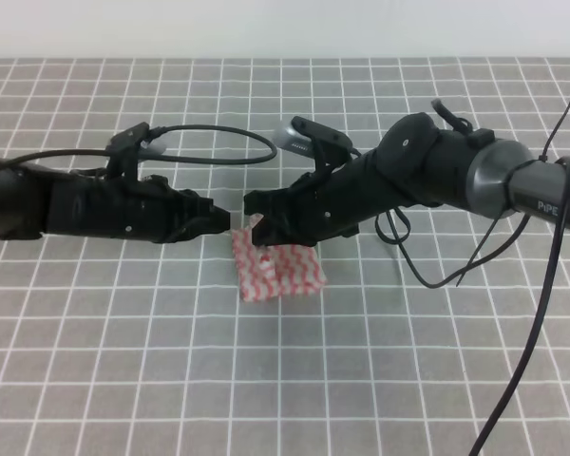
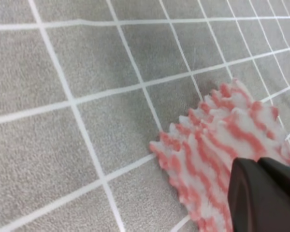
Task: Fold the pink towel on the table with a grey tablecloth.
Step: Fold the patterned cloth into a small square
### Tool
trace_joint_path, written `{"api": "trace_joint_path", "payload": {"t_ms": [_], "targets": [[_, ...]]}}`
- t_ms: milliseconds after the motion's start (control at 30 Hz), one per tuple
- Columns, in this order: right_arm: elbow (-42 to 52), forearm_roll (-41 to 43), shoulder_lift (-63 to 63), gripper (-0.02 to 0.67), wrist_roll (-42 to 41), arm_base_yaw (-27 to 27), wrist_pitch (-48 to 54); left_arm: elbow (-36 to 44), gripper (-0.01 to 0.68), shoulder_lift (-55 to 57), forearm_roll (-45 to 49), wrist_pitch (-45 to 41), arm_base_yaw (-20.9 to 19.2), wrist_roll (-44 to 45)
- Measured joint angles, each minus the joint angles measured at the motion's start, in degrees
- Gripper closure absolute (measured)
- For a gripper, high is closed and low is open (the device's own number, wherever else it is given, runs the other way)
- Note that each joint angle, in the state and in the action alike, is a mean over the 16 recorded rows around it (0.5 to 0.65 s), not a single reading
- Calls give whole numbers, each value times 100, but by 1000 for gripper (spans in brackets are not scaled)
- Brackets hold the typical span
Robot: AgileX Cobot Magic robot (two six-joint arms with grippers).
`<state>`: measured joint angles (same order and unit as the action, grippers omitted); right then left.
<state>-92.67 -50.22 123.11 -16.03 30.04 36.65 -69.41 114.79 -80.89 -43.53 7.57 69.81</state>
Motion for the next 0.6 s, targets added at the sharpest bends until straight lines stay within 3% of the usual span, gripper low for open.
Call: {"api": "trace_joint_path", "payload": {"t_ms": [600], "targets": [[-12, -80, 0, 422, -120, -216, 478, 2, 676, -69, -33, -138, 68, -59]]}}
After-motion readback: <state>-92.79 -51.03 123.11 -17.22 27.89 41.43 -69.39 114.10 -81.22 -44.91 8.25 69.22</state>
